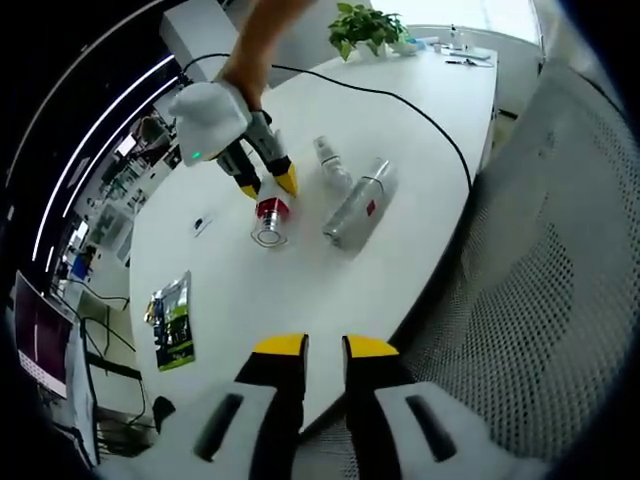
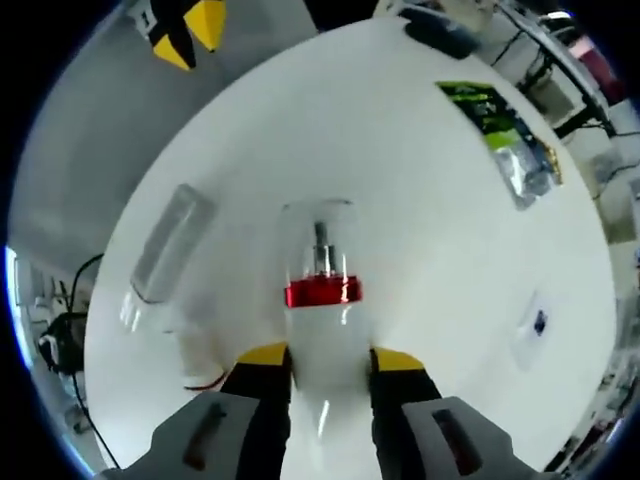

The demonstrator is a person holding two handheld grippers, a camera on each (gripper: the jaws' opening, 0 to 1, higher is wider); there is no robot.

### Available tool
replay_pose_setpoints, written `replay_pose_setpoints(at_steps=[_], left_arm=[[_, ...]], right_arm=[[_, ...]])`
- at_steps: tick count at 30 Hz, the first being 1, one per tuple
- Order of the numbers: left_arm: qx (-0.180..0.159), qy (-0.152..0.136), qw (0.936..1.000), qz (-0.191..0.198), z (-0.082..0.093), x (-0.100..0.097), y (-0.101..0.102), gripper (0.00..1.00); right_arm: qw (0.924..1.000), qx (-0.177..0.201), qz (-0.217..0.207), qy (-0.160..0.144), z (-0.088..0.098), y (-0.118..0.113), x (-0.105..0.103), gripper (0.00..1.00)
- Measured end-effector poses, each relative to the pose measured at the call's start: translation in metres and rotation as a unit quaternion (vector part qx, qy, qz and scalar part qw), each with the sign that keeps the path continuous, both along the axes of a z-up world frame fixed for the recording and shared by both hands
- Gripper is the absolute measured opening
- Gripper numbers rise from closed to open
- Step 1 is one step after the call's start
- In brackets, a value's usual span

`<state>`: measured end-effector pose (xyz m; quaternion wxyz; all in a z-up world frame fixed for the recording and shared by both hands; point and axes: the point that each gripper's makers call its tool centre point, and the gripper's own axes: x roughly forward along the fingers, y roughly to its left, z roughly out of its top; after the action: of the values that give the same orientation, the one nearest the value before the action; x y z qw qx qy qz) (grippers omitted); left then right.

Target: Arrange the skincare products in the storage area until every visible bottle or jar stands upright without overlapping.

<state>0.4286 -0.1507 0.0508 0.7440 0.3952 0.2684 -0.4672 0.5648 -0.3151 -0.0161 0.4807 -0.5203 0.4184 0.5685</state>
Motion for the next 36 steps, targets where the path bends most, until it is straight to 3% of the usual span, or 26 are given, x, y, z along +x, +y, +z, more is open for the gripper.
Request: replay_pose_setpoints(at_steps=[2,12,17,29,36], left_arm=[[0.003,0.003,1.0,0.002,-0.001,0.0,0.001,0.12],[0.002,0.004,1.0,-0.007,-0.001,-0.003,-0.001,0.11],[0.004,0.006,0.9999,-0.008,-0.002,-0.003,-0.001,0.11],[0.01,0.011,0.9998,-0.011,-0.004,-0.005,0.0,0.12],[0.009,0.01,0.9998,-0.013,-0.004,-0.005,-0.001,0.12]], right_arm=[[0.9997,-0.002,-0.022,0.014,0.002,0.0,-0.001,0.25],[0.9997,-0.004,-0.02,0.016,0.001,0.0,0.0,0.24],[0.9985,0.01,-0.051,0.015,0.002,0.001,0.002,0.23],[0.9968,0.028,-0.074,-0.01,0.006,-0.002,-0.011,0.21],[0.9881,0.08,-0.123,-0.045,0.028,0.002,-0.007,0.21]])
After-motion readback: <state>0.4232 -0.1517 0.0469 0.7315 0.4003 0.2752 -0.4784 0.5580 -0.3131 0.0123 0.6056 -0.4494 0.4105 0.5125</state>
